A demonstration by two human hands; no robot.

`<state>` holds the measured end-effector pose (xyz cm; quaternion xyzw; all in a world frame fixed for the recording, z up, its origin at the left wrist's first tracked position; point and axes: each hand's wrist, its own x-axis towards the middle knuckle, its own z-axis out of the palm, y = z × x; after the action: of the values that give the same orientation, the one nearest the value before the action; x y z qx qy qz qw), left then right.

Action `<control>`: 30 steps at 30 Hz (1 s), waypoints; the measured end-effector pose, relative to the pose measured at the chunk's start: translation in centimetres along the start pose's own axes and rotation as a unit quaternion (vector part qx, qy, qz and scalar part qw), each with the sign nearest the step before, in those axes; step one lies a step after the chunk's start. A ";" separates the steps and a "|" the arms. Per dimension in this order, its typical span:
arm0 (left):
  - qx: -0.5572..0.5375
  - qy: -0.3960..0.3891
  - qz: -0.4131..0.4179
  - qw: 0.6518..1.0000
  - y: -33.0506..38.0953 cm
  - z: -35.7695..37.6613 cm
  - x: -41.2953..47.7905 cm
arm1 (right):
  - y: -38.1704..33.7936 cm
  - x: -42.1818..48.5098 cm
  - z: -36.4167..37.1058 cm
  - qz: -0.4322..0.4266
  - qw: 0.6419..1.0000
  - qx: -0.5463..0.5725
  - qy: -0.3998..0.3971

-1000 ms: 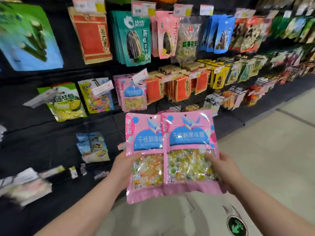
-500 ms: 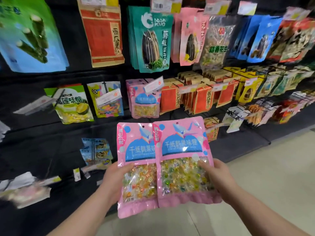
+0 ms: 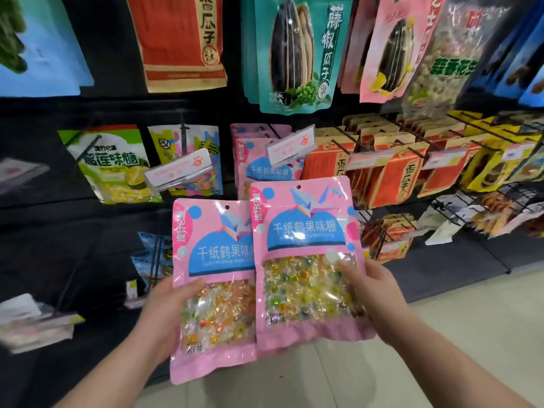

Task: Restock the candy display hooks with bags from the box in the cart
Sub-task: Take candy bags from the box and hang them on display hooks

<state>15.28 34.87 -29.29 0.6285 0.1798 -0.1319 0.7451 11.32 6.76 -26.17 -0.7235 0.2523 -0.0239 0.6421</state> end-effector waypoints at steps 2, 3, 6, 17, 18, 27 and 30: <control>-0.008 0.018 -0.003 1.000 -0.2 -0.3 0.6 | 0.1 1.6 0.2 -0.003 1.000 0.007 -0.004; -0.014 0.026 -0.004 1.000 -0.4 -0.4 0.8 | 0.1 2.3 0.3 -0.004 1.000 0.009 -0.009; -0.030 0.056 0.000 0.998 -0.9 -0.7 1.0 | 0.0 4.1 0.3 -0.004 0.999 0.016 -0.030; -0.100 0.116 0.003 0.988 -2.6 -1.0 0.4 | -0.3 6.9 -0.2 -0.017 0.996 0.012 -0.090; -0.103 0.118 0.005 0.988 -2.7 -1.1 0.4 | -0.2 6.9 -0.3 -0.020 0.996 0.007 -0.092; -0.119 0.131 0.016 0.984 -2.3 -0.4 0.6 | -0.3 7.2 -0.9 -0.025 0.997 0.017 -0.077; -0.116 0.131 0.013 0.985 -2.2 -0.4 0.7 | -0.6 7.7 -0.8 -0.017 0.996 0.020 -0.080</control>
<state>14.96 34.87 -31.57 0.5523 0.2816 -0.0170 0.7844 17.94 3.04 -27.71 -0.7142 0.1872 0.0178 0.6742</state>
